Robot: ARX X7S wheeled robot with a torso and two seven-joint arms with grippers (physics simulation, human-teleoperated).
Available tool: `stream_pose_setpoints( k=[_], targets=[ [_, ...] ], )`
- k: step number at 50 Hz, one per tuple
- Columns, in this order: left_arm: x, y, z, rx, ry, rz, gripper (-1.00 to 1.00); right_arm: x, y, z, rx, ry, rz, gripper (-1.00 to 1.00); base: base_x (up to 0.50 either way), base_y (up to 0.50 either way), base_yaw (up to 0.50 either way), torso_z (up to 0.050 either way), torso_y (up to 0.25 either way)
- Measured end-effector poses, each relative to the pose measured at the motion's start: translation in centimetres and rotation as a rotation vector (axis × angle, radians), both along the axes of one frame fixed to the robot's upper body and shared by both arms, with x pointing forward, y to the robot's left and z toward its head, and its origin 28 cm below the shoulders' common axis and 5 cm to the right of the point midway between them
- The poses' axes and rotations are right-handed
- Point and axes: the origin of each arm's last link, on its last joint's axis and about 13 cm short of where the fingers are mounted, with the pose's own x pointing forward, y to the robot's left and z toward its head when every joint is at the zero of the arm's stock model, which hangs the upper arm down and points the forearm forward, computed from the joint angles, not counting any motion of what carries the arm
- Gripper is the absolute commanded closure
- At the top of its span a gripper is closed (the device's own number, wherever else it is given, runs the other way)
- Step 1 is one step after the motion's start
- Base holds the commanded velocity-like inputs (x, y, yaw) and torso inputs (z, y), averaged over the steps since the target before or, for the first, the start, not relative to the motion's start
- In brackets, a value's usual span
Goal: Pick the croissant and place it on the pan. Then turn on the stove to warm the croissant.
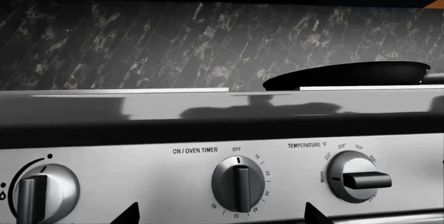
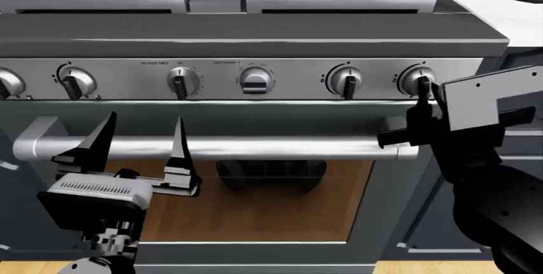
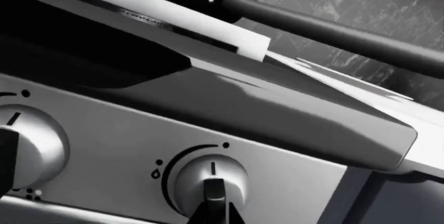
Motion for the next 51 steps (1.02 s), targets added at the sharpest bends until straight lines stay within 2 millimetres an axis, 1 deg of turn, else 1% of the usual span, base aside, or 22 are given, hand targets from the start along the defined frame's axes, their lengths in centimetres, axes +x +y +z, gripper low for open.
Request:
stream_pose_setpoints(
  k=[22,23,38,51],
  targets=[
    [0.1,0.0,0.0,0.0,0.002,0.001,-1.0,0.2,0.0,0.2,-0.052,0.005,0.004,1.0,0.0,0.0,0.0,0.0,0.0],
    [0.1,0.0,0.0,0.0,0.002,0.001,-1.0,0.2,0.0,0.2,-0.051,0.005,0.004,-1.0,0.0,0.0,0.0,0.0,0.0],
    [0.1,0.0,-0.1,0.001,0.002,0.002,-1.0,0.0,0.4,0.7,-0.019,-0.009,0.048,-1.0,0.0,0.0,0.0,0.0,0.0],
    [0.0,0.0,0.0,0.004,-0.001,0.003,-1.0,-1.1,0.3,1.2,-0.008,-0.035,0.037,-1.0,0.0,0.0,0.0,0.0,0.0]
  ],
)
